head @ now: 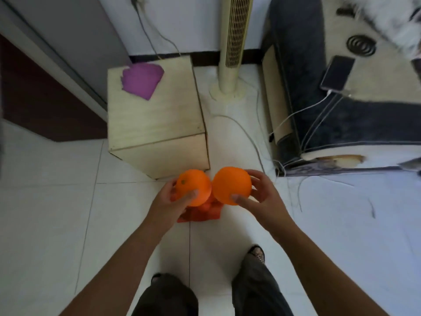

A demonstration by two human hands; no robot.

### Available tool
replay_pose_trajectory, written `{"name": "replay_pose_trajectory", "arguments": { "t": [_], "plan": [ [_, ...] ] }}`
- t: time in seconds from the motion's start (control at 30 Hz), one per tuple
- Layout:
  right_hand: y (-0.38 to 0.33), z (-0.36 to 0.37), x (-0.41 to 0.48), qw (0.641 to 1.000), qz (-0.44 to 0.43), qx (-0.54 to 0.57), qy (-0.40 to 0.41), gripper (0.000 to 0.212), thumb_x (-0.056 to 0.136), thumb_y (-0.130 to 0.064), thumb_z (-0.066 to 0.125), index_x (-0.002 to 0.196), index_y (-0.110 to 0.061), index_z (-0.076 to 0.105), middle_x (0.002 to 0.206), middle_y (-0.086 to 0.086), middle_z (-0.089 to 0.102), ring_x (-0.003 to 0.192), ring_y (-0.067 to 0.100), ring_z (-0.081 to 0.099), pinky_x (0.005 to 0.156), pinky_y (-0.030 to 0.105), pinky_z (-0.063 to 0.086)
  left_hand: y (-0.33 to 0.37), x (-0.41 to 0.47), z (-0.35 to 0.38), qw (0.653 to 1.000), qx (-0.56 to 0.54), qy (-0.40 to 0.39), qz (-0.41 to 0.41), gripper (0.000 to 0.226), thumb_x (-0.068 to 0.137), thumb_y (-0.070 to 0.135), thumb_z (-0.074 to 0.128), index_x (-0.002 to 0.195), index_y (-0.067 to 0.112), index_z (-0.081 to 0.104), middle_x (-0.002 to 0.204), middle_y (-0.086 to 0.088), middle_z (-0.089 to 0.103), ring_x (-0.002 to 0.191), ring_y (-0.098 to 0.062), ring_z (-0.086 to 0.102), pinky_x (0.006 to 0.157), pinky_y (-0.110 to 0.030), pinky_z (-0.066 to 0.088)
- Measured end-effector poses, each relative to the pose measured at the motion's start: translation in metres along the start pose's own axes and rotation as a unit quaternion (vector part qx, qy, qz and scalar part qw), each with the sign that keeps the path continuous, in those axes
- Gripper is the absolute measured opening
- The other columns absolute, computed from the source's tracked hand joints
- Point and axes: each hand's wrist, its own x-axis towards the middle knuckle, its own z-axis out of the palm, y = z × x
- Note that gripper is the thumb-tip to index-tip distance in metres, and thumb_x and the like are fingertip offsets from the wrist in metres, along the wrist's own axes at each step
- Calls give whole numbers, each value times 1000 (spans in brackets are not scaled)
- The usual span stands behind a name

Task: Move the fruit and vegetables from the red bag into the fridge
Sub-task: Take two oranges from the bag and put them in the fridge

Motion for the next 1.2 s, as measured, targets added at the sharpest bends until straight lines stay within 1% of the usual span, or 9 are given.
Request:
{"name": "replay_pose_trajectory", "arguments": {
  "t": [0.13, 0.3, 0.37, 0.53, 0.7, 0.8, 0.93, 1.1, 1.2],
  "plan": [
    [-79, -17, -48, 999, -22, 24, -23, 65, 66, -28, 82, 119, -35, 45, 130, 2, 51, 108, 19, 58, 67, 23, 55, 69, -74, 2, 999, -39, 5, 22, 75, 57, 58, 76, 122, 40, 43, 115, 14, 54, 102, -6, 56, 70, -21, 48],
    [-142, -30, -79, 993, -64, -42, -93, 69, 63, -35, 75, 122, -43, 42, 129, -7, 48, 109, 14, 57, 70, 24, 54, 111, -142, -5, 995, -51, 78, 39, 83, 46, 66, 70, 120, 39, 44, 113, 19, 53, 105, -9, 55, 81, -31, 49],
    [-159, -28, -87, 985, -85, -75, -130, 68, 62, -35, 75, 120, -45, 42, 129, -11, 46, 108, 10, 56, 67, 19, 54, 116, -165, -9, 991, -64, 105, 46, 74, 58, 59, 77, 122, 37, 45, 117, 15, 53, 103, -10, 56, 76, -26, 48],
    [-191, 0, -102, 961, -113, -113, -225, 67, 65, -33, 80, 120, -41, 43, 127, -12, 47, 108, 10, 56, 66, 15, 53, 111, -213, -31, 977, -92, 185, 54, 47, 79, 33, 70, 121, 35, 47, 114, 17, 53, 93, -4, 58, 66, -19, 44],
    [-208, 61, -114, 944, -115, -135, -280, 64, 63, -39, 79, 117, -48, 45, 127, -11, 50, 108, 12, 57, 71, 24, 56, 92, -254, -73, 955, -144, 256, 50, 40, 80, 35, 68, 115, 39, 49, 112, 18, 54, 93, -3, 58, 72, -23, 46],
    [-221, 110, -127, 937, -109, -131, -304, 65, 61, -38, 78, 117, -46, 46, 124, -12, 52, 105, 11, 59, 69, 22, 55, 78, -278, -110, 940, -178, 288, 47, 37, 82, 36, 67, 115, 39, 50, 112, 17, 55, 94, -1, 56, 76, -26, 46],
    [-231, 189, -151, 922, -109, -142, -344, 71, 52, -50, 77, 116, -45, 49, 123, -10, 55, 105, 13, 61, 80, 34, 57, 52, -310, -173, 924, -200, 324, 40, 36, 83, 39, 66, 116, 36, 51, 112, 15, 56, 93, -2, 57, 78, -28, 46],
    [-228, 299, -183, 914, -89, -103, -383, 76, 43, -46, 76, 114, -30, 53, 114, -5, 60, 88, 7, 68, 62, 22, 54, 12, -356, -258, 906, -212, 367, 21, 55, 66, 57, 59, 115, 36, 49, 110, 14, 56, 94, -3, 56, 82, -31, 45],
    [-224, 363, -201, 904, -80, -103, -406, 72, 47, -42, 79, 112, -28, 54, 112, -4, 61, 86, 7, 68, 63, 24, 55, -15, -380, -300, 888, -228, 399, 16, 46, 74, 54, 64, 113, 37, 47, 109, 14, 54, 93, -3, 54, 84, -33, 45]
  ]
}}
